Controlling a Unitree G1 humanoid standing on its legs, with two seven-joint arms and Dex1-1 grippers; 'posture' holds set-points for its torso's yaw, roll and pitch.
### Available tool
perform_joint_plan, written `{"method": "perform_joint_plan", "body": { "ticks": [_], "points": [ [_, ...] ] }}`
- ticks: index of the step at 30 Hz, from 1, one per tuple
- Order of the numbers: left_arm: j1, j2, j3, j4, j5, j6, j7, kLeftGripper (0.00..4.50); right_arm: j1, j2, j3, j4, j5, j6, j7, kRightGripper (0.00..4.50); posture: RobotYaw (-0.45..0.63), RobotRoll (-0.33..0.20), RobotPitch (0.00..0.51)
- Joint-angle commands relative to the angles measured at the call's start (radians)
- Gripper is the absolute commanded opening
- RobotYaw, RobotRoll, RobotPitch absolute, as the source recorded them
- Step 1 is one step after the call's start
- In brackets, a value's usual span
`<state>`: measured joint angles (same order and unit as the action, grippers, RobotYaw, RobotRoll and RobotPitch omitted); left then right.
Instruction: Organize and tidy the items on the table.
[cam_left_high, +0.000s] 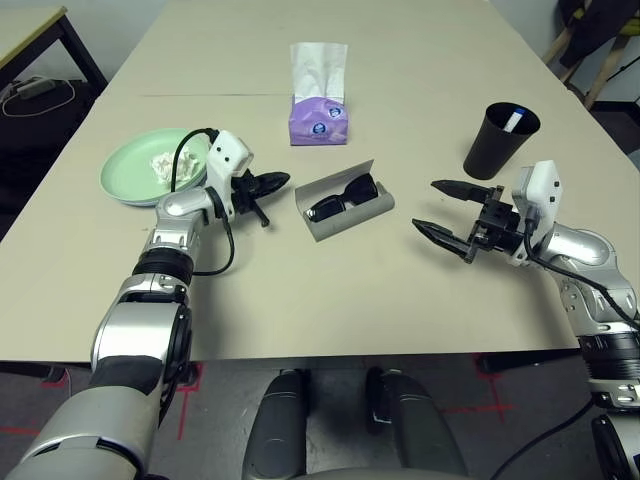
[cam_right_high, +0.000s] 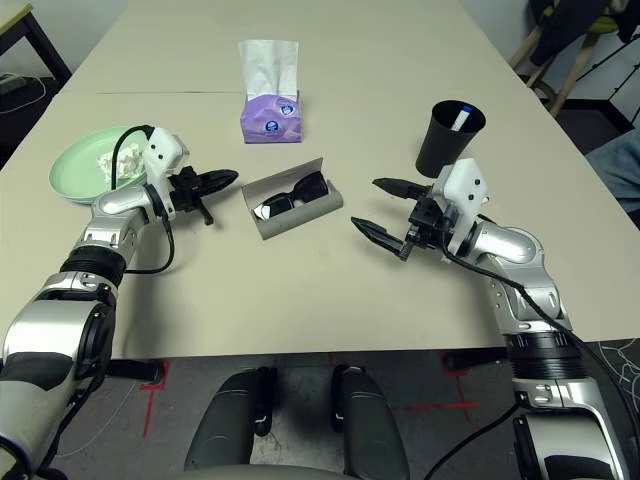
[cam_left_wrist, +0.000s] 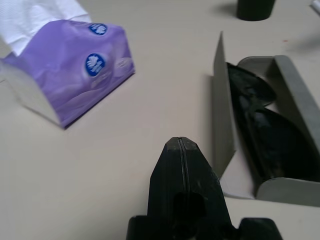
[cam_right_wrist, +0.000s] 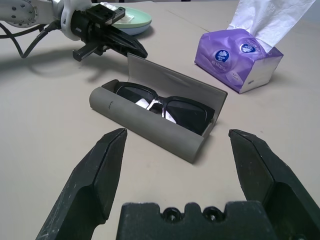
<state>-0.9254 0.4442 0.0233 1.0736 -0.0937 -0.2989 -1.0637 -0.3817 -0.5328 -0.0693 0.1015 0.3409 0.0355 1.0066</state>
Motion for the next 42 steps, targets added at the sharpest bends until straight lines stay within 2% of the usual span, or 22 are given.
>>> {"method": "perform_joint_plan", "body": {
  "ticks": [1,11,17,24,36,42],
  "points": [
    [0.007,-0.013,-0.002,-0.03,-0.02,-0.015,-0.08,0.01,0.004,-0.009,-0.002,-0.004,0.003,-0.007,0.0,4.5,0.01,0.0,0.177],
    [0.056,-0.019,-0.025,-0.126,-0.036,-0.006,-0.236,0.01,-0.012,-0.008,0.002,0.006,-0.001,-0.011,-0.004,4.5,0.01,0.0,0.175],
    [0.089,-0.02,-0.023,-0.165,-0.044,0.03,-0.245,0.01,-0.013,-0.009,0.003,0.004,0.001,0.007,-0.008,4.5,0.01,0.0,0.174],
    [0.125,-0.012,-0.025,-0.202,-0.047,0.052,-0.247,0.01,0.038,-0.006,-0.012,0.019,0.014,0.043,-0.022,4.5,0.01,0.0,0.174],
    [0.138,-0.018,-0.032,-0.236,-0.063,0.081,-0.285,0.01,0.02,0.005,-0.012,0.014,0.03,0.045,-0.046,4.5,0.01,0.0,0.172],
    [0.163,0.0,-0.08,-0.262,-0.029,0.05,-0.319,0.01,0.015,0.003,-0.013,0.016,0.029,0.038,-0.047,4.5,0.0,0.0,0.171]
  ]
}}
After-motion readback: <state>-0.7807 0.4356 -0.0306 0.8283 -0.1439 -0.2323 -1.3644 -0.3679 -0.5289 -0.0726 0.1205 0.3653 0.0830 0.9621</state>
